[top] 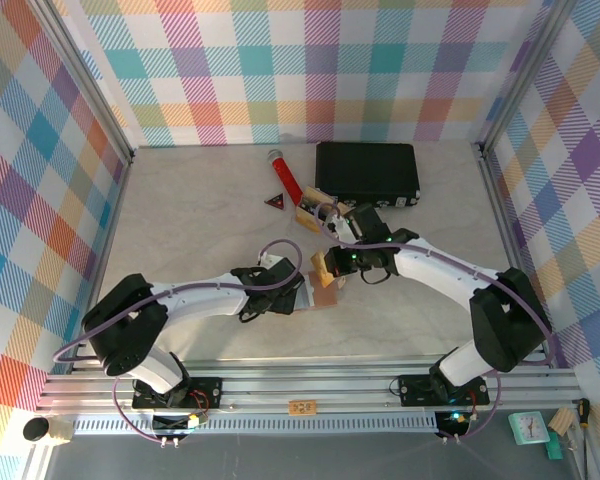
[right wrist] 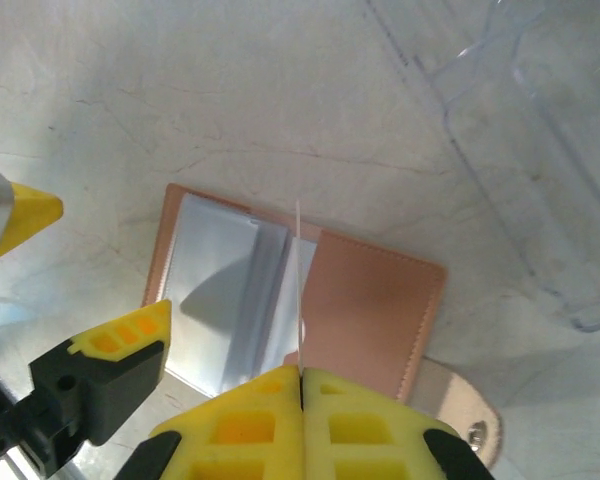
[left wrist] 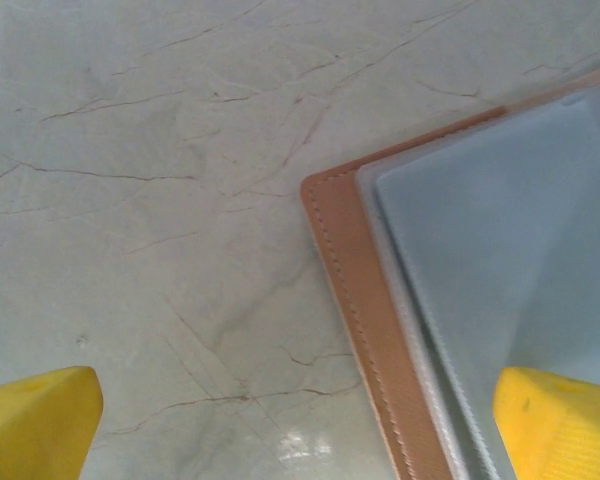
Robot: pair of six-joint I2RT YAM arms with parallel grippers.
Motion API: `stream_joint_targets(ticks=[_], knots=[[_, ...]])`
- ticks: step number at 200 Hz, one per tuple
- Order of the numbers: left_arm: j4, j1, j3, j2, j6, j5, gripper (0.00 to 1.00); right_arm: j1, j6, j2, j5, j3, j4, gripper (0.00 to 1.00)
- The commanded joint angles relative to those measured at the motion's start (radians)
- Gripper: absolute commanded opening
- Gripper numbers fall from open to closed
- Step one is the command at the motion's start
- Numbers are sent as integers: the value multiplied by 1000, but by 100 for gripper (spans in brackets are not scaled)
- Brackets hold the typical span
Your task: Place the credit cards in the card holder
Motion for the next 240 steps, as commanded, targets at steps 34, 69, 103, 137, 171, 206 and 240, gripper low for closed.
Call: stream_joint_targets(ticks=[34, 69, 103, 137, 171, 206, 240], knots=[[-78, -14, 17, 35, -17, -103, 100, 5, 146, -42, -101, -102, 207, 0], [-85, -14, 22, 35, -29, -118, 100, 5, 183, -46, -113, -140, 260, 0], [-92, -14, 24, 26, -37, -119, 100, 5, 247, -48, -136, -189, 352, 0], [-109, -14, 33, 4, -38, -128, 100, 5, 334, -46, -155, -249, 477, 0], [-125, -13, 50, -1, -32, -149, 100, 5, 428, -43, -146, -314, 605, 0], [-135, -12, 67, 2, -32, -154, 100, 5, 503, -43, -135, -370, 710, 0], [-105, -12, 66, 1, -18, -153, 100, 5, 552, -45, -123, -413, 786, 0]])
